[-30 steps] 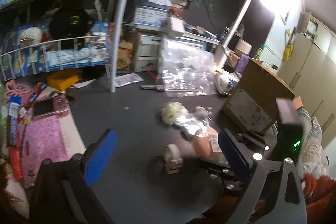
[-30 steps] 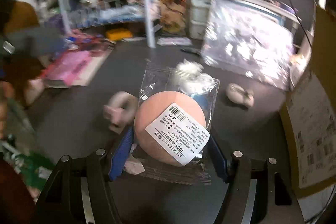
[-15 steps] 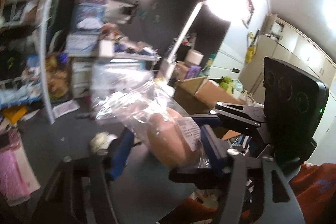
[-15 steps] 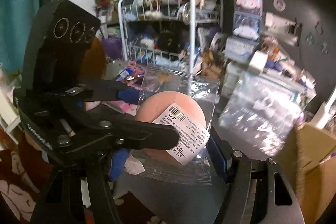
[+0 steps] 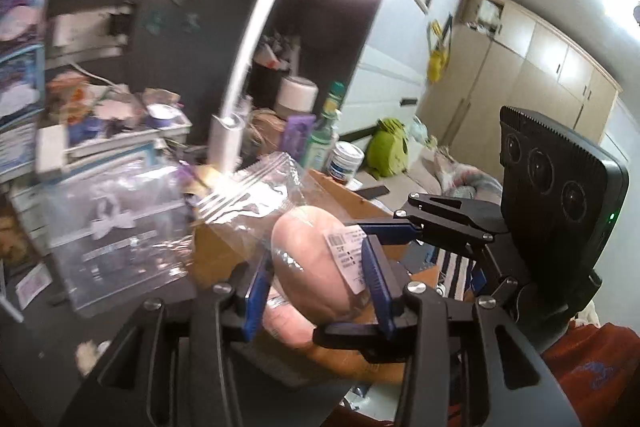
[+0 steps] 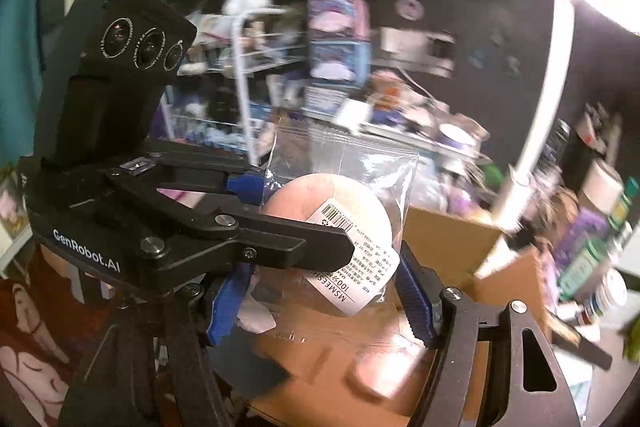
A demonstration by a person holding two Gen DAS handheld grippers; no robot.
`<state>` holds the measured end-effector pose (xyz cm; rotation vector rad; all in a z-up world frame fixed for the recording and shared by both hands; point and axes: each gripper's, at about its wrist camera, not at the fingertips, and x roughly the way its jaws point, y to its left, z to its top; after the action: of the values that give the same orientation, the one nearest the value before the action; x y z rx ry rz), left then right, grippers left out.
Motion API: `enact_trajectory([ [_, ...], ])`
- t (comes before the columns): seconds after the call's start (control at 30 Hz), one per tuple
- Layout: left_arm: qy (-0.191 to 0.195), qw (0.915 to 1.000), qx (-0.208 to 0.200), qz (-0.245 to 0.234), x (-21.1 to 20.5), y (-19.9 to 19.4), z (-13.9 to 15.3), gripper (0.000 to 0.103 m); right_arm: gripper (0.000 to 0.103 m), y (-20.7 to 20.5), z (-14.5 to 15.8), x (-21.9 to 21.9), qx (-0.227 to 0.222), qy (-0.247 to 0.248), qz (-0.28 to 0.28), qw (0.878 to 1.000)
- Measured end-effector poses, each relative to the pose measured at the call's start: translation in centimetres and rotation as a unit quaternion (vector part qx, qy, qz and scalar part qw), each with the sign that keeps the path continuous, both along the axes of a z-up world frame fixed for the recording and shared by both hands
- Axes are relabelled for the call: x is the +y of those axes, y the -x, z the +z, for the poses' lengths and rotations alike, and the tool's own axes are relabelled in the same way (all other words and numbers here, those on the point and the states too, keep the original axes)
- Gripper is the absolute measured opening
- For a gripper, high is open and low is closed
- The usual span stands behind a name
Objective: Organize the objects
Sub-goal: 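Carry the orange sponge with the right gripper and release it into the box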
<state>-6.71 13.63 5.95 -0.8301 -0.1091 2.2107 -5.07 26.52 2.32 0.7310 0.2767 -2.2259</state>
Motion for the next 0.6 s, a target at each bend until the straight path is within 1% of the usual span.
enact_trajectory([
  [0.03, 0.002, 1.0000, -0.007, -0.005, 0.8, 0.5, -0.2, 0.037, 0.065, 0.6, -0.2, 0.8, -0.008, -0.001, -0.008, 1.000],
  [0.17, 0.019, 0.9996, -0.019, -0.012, 2.9, 1.7, -1.0, 0.035, 0.065, 2.1, -1.0, 3.0, -0.031, -0.006, -0.026, 0.999],
  [0.27, 0.030, 0.9992, -0.024, -0.010, 3.1, 1.8, -1.3, 0.035, 0.065, 2.7, -1.5, 3.0, -0.037, -0.007, -0.026, 0.999],
  [0.3, 0.036, 0.9991, -0.023, -0.008, 3.1, 1.8, -1.3, 0.038, 0.066, 2.9, -1.7, 2.9, -0.038, -0.009, -0.025, 0.999],
  [0.33, 0.040, 0.9990, -0.021, -0.003, 3.1, 1.8, -1.3, 0.050, 0.066, 2.9, -1.8, 2.8, -0.040, -0.010, -0.022, 0.999],
  [0.37, 0.046, 0.9988, -0.018, 0.007, 2.8, 1.8, -1.3, 0.071, 0.067, 2.9, -2.0, 2.5, -0.043, -0.012, -0.020, 0.999],
  [0.4, 0.048, 0.9986, -0.013, 0.017, 2.4, 1.7, -1.2, 0.078, 0.071, 3.0, -2.2, 2.3, -0.047, -0.016, -0.018, 0.999],
  [0.43, 0.046, 0.9986, -0.007, 0.023, 2.0, 1.6, -1.1, 0.083, 0.079, 3.0, -2.3, 2.2, -0.048, -0.018, -0.018, 0.998],
  [0.47, 0.041, 0.9988, -0.006, 0.026, 1.6, 1.5, -1.0, 0.083, 0.083, 2.9, -2.4, 2.2, -0.048, -0.021, -0.019, 0.998],
  [0.5, 0.036, 0.9990, -0.007, 0.027, 1.1, 1.4, -0.9, 0.083, 0.085, 2.8, -2.4, 2.1, -0.047, -0.024, -0.019, 0.998],
  [0.6, 0.025, 0.9988, 0.002, 0.042, -0.6, 1.0, -0.5, 0.083, 0.085, 2.6, -2.3, 1.9, -0.046, -0.030, -0.024, 0.998],
])
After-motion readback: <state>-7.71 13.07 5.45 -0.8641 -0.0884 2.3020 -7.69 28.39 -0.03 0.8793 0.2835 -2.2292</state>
